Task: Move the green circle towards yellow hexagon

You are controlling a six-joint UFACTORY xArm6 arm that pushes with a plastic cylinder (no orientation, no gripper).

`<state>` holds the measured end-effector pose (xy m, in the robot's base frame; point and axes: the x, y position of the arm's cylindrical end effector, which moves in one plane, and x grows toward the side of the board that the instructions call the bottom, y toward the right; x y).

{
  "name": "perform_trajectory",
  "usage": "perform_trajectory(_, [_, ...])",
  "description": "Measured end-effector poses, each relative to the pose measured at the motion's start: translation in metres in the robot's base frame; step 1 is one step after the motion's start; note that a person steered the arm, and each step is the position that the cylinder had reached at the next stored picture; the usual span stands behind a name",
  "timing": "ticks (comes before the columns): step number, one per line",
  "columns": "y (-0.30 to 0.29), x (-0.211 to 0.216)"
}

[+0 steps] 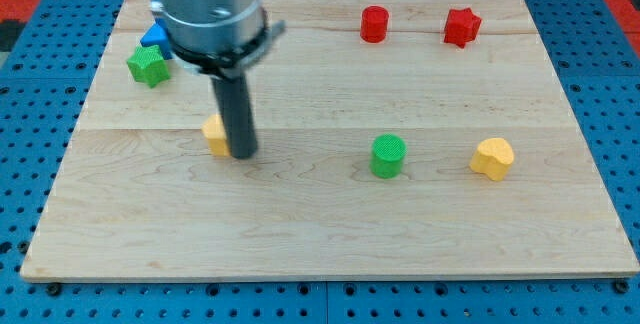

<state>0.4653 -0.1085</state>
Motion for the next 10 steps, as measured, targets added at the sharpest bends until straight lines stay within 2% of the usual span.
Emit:
perform_trajectory(2, [-0.07, -0.04])
perform_trajectory(3, [-0.081, -0.054])
perform_trajectory(4, [-0.069, -0.049])
perform_trajectory(6, [0.154, -0.054])
perform_trajectory(7, [0.248, -0.023])
perform_trajectory(8, [0.237, 0.031])
perform_trajectory(9, [0.168, 0.035])
perform_trajectory(10, [0.128, 0.026])
